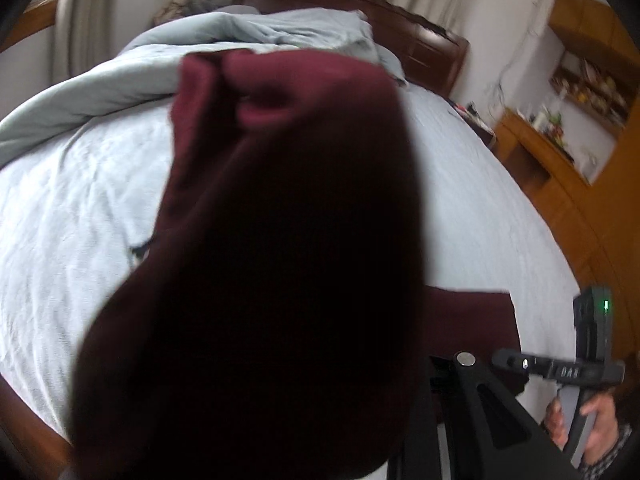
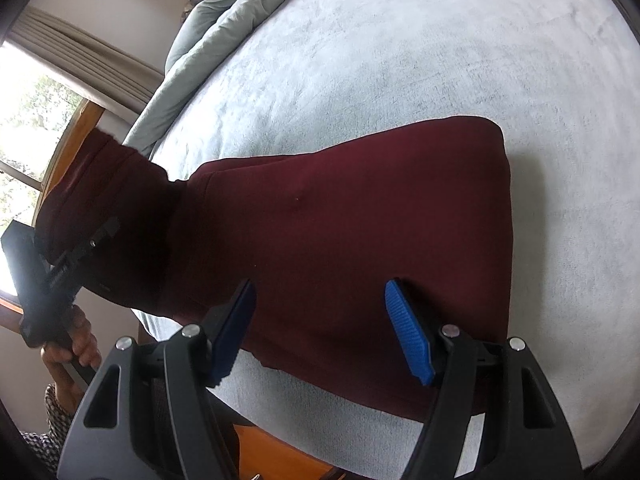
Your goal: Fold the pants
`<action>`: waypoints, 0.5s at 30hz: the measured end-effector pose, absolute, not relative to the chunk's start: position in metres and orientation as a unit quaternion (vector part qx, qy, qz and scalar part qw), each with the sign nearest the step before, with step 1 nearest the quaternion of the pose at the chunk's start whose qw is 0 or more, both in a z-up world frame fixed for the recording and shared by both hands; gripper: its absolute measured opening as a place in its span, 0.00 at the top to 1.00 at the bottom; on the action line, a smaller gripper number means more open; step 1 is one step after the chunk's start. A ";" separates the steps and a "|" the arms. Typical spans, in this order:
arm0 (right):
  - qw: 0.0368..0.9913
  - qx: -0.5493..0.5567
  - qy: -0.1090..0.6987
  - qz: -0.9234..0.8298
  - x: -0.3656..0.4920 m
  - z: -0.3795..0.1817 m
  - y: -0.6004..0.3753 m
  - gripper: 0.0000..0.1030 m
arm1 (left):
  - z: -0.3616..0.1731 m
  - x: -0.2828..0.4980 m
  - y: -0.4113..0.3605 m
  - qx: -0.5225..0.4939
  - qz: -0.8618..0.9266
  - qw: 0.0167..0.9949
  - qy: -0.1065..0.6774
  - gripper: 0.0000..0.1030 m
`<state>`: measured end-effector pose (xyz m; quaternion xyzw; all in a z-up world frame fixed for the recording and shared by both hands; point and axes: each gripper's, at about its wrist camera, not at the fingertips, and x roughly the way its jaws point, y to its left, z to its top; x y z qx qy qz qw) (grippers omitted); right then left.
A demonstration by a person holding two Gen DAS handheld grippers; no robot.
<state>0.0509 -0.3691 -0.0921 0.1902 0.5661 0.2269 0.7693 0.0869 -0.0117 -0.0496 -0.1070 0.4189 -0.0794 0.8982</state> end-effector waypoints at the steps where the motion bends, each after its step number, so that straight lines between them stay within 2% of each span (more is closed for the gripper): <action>1: 0.769 0.192 0.566 0.227 0.050 -0.092 -0.370 0.35 | -0.052 0.085 -0.020 -0.098 -0.087 0.896 0.423 0.76; 6: 0.767 0.198 0.566 0.229 0.050 -0.094 -0.374 0.35 | -0.066 0.080 -0.050 -0.056 -0.115 0.885 0.448 0.73; 9: 0.765 0.203 0.566 0.231 0.051 -0.096 -0.376 0.35 | -0.079 0.078 -0.070 -0.033 -0.130 0.871 0.473 0.64; 10: 0.764 0.206 0.566 0.231 0.050 -0.096 -0.377 0.35 | -0.082 0.078 -0.075 -0.023 -0.133 0.868 0.478 0.60; 12: 0.762 0.212 0.566 0.233 0.052 -0.097 -0.380 0.35 | -0.088 0.078 -0.084 -0.022 -0.164 0.853 0.494 0.21; 15: 0.761 0.213 0.567 0.234 0.052 -0.097 -0.383 0.35 | -0.087 0.071 -0.096 0.001 -0.188 0.847 0.497 0.18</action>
